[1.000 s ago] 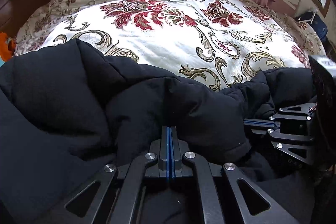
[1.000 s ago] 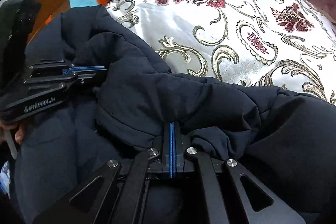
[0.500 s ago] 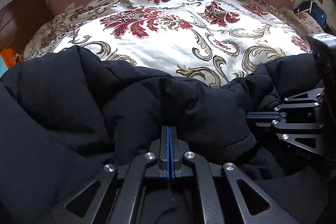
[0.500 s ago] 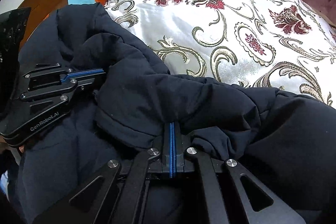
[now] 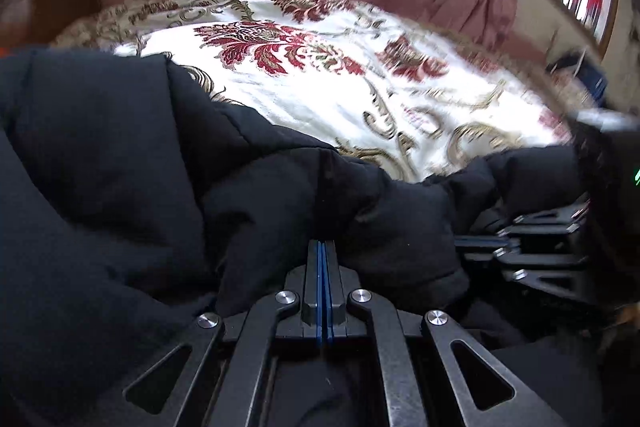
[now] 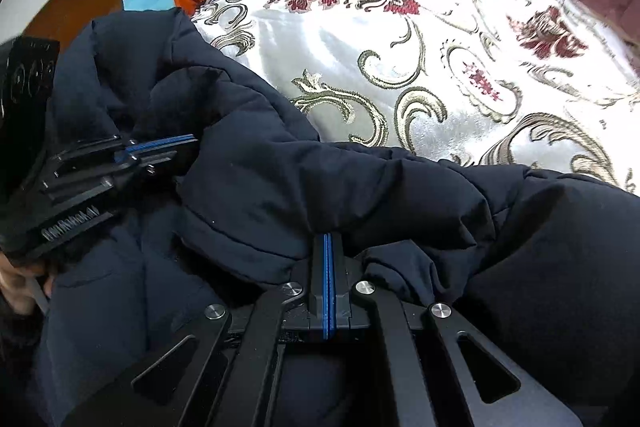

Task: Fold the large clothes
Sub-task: 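Fold the collar edge over toward the hem with both grippers, then open both grippers and lift them off the folded jacket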

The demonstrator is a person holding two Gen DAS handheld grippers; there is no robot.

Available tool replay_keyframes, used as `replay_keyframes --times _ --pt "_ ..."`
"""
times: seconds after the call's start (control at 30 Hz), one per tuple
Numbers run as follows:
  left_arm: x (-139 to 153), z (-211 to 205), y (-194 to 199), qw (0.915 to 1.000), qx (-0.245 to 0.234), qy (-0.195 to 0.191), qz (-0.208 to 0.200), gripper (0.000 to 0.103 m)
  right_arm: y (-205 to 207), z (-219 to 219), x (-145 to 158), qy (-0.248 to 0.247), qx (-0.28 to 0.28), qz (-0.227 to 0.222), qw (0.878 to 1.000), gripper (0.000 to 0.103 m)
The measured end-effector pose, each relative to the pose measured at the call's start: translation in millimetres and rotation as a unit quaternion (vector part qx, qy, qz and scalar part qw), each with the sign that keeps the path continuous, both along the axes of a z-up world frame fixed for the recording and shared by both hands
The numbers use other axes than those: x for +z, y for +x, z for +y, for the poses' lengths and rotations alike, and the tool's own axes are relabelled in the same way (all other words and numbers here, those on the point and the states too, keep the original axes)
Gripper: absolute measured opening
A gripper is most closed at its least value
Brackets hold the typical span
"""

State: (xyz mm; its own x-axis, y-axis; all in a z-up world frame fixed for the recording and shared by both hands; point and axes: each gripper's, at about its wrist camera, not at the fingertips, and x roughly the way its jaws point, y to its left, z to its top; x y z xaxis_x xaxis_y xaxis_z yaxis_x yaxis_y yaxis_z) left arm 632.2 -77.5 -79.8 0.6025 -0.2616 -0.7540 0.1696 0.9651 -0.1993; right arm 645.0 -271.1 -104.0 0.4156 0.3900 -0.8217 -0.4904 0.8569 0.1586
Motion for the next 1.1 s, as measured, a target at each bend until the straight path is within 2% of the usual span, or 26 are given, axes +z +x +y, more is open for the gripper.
replay_keyframes --times 0.07,0.17,0.23,0.33,0.37,0.4,0.43,0.47,0.5,0.53,0.57,0.6,0.63,0.7,0.83,0.9,0.97,1.1 --pt "1 6 -4 0.9995 -0.007 -0.029 -0.006 0.004 -12 9 4 -0.037 -0.018 -0.035 0.999 0.001" --pt "5 12 -14 0.9976 -0.015 -0.065 -0.017 0.004 -32 30 14 -0.119 -0.028 -0.082 0.989 0.002" --pt "7 17 -24 0.9941 -0.029 -0.101 -0.025 0.011 -42 41 20 -0.170 -0.052 -0.097 0.979 0.008" --pt "9 29 -34 0.9882 -0.034 -0.146 -0.033 0.013 -48 38 30 -0.182 -0.101 -0.093 0.974 0.014" --pt "9 32 -36 0.9864 -0.035 -0.157 -0.035 0.013 -52 37 34 -0.177 -0.119 -0.091 0.973 0.019" --pt "9 37 -38 0.9836 -0.035 -0.173 -0.036 0.013 -57 32 38 -0.170 -0.136 -0.091 0.972 0.032" --pt "10 40 -40 0.9816 -0.036 -0.183 -0.039 0.013 -63 28 43 -0.159 -0.147 -0.093 0.972 0.038" --pt "10 41 -42 0.9807 -0.036 -0.187 -0.043 0.013 -66 22 46 -0.147 -0.151 -0.098 0.973 0.051" --pt "12 41 -44 0.9801 -0.038 -0.189 -0.047 0.016 -76 20 55 -0.131 -0.155 -0.115 0.972 0.068" --pt "14 40 -47 0.9785 -0.043 -0.194 -0.054 0.019 -87 18 62 -0.129 -0.159 -0.131 0.970 0.075" --pt "16 40 -51 0.9760 -0.049 -0.204 -0.060 0.029 -95 20 69 -0.127 -0.162 -0.148 0.967 0.078" --pt "18 40 -54 0.9726 -0.055 -0.215 -0.069 0.042 -103 22 74 -0.124 -0.162 -0.163 0.965 0.078" --pt "22 42 -63 0.9655 -0.067 -0.235 -0.089 0.057 -110 25 81 -0.124 -0.165 -0.177 0.962 0.078" --pt "25 46 -73 0.9581 -0.070 -0.252 -0.117 0.066 -119 29 89 -0.135 -0.180 -0.186 0.956 0.078" --pt "23 57 -83 0.9543 -0.048 -0.265 -0.130 0.066 -140 27 99 -0.146 -0.186 -0.188 0.953 0.078" --pt "24 58 -94 0.9560 -0.040 -0.255 -0.140 0.066 -156 18 104 -0.129 -0.187 -0.191 0.955 0.078" --pt "30 56 -108 0.9623 -0.023 -0.227 -0.148 0.066 -172 10 111 -0.110 -0.191 -0.197 0.955 0.078" --pt "49 56 -141 0.9704 0.009 -0.180 -0.161 0.083 -208 -5 122 -0.065 -0.182 -0.218 0.957 0.079"
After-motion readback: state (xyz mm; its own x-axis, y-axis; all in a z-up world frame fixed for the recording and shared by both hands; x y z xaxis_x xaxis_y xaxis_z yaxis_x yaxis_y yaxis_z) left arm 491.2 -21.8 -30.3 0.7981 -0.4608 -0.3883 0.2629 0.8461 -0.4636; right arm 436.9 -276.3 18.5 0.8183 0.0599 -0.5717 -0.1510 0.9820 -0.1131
